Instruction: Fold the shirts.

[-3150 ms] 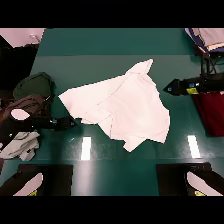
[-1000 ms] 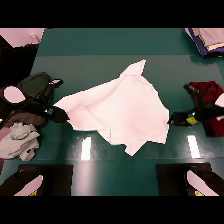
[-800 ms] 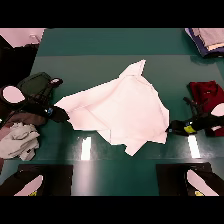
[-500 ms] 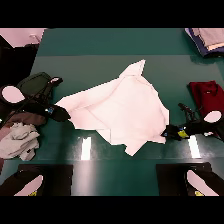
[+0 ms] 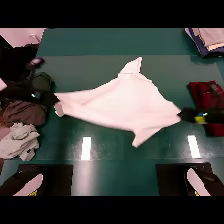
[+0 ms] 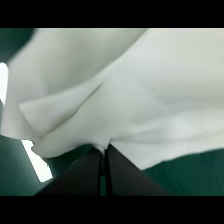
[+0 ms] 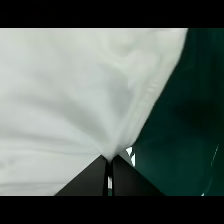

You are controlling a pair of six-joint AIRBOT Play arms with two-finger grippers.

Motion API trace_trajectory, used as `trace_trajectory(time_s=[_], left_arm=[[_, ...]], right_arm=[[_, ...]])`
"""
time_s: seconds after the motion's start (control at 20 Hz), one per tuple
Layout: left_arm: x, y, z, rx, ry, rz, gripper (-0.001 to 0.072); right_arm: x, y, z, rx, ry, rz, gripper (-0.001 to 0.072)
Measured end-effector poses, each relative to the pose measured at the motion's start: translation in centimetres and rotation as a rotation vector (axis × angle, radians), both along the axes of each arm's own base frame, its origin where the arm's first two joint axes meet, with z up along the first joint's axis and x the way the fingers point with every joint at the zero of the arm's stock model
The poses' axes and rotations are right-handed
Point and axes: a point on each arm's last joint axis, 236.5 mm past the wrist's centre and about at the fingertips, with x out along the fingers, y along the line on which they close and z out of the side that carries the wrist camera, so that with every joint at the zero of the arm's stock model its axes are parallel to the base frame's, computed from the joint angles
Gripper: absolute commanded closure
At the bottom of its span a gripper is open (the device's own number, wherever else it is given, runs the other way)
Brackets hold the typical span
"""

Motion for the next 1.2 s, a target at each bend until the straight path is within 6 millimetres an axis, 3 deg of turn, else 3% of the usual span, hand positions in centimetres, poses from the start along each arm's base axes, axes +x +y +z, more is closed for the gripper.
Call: trace_trajectory(time_s=[0.15,0.25,0.35,0.55,0.6,0.65,0.7,0.8,0.9,1.0,1.2], left_arm=[[0.5,-0.4,1.7,-0.06,-0.018,0.017,0.0682],[-0.6,-1.3,0.9,-0.112,0.03,-0.001,0.0682],[-2.3,-2.1,-1.3,-0.15,0.114,-0.018,0.0682],[-6.5,-2.7,-7.4,-0.185,0.291,-0.013,0.068],[-6.7,-2.6,-8.4,-0.188,0.299,0.005,0.0587],[-6.5,-2.3,-8.9,-0.19,0.296,0.026,0.029],[-6.1,-1.9,-8.9,-0.193,0.283,0.047,0.0188],[-5.0,-0.8,-8.3,-0.198,0.254,0.085,0.019],[-5.4,-0.1,-8.1,-0.205,0.276,0.094,0.0191],[-7.1,-0.2,-8.9,-0.214,0.339,0.08,0.0191],[-11.8,-0.6,-12.8,-0.23,0.496,0.075,0.0192]], right_arm=[[1.0,-1.8,5.1,-0.039,-0.114,-0.04,0.0695],[1.2,-2.2,7.2,-0.054,-0.155,-0.048,0.0695],[1.0,-2.3,7.9,-0.054,-0.157,-0.045,0.0695],[0.5,-2.1,6.5,-0.026,-0.094,-0.037,0.0695],[0.4,-2.0,5.9,-0.018,-0.074,-0.036,0.0695],[0.2,-1.9,5.3,-0.009,-0.055,-0.034,0.0695],[0.1,-1.9,4.8,-0.001,-0.036,-0.032,0.0695],[-0.1,-1.8,4.1,0.01,-0.01,-0.03,0.0695],[-0.2,-1.7,3.8,0.016,0.001,-0.028,0.0695],[-0.2,-1.7,3.6,0.017,0.006,-0.029,0.0695],[-0.2,-1.7,3.5,0.018,0.008,-0.027,0.0695]])
